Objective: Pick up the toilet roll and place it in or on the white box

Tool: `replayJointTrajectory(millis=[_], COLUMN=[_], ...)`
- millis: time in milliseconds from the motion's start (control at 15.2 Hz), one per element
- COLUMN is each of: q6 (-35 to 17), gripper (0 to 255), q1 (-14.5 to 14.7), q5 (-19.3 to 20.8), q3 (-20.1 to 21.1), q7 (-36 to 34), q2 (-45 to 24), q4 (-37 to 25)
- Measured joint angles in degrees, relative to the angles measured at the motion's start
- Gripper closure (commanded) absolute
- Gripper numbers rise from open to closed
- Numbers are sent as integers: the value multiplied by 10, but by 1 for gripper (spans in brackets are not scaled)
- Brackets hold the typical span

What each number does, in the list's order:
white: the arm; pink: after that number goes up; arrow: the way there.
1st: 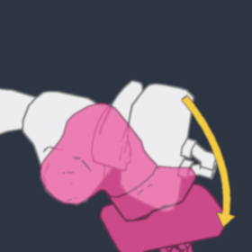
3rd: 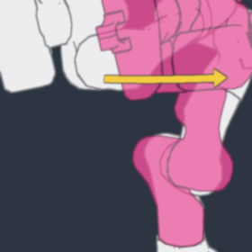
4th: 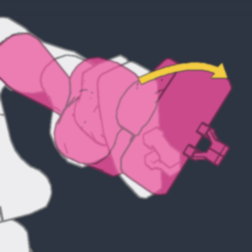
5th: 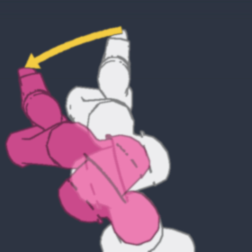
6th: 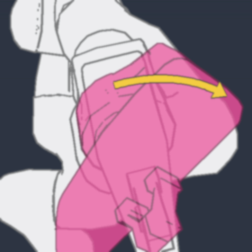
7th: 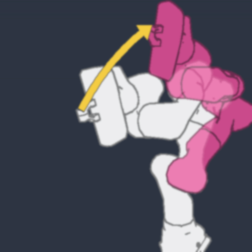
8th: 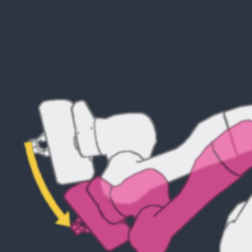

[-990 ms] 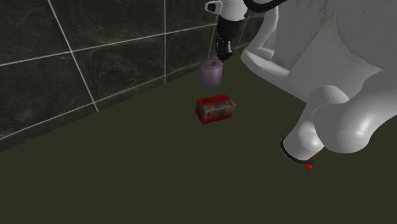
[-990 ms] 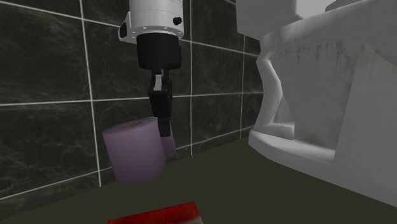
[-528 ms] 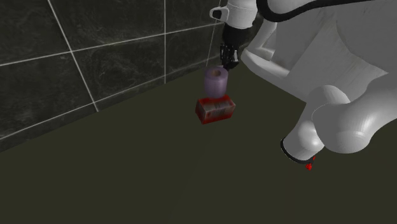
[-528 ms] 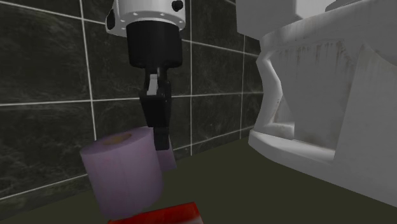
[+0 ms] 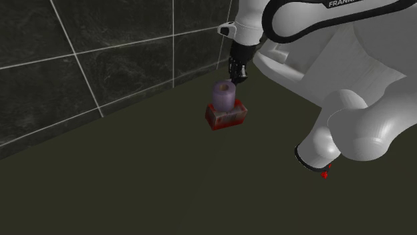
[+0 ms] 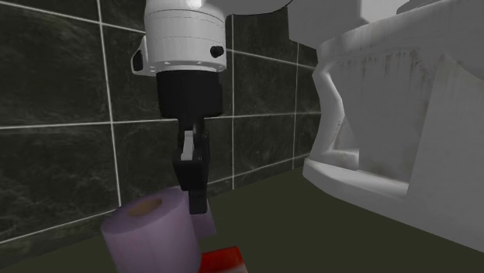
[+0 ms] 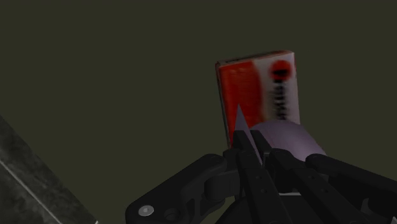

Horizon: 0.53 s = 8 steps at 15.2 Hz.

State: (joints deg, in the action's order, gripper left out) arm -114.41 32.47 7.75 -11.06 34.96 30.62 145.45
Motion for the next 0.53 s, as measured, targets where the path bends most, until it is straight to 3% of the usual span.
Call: replayJointTrajectory(millis=[528], q6=[-46], gripper=[255], q1=[-1], q5=[3], q3=[-5], q7=[-2], q2=[-12], q4=[28])
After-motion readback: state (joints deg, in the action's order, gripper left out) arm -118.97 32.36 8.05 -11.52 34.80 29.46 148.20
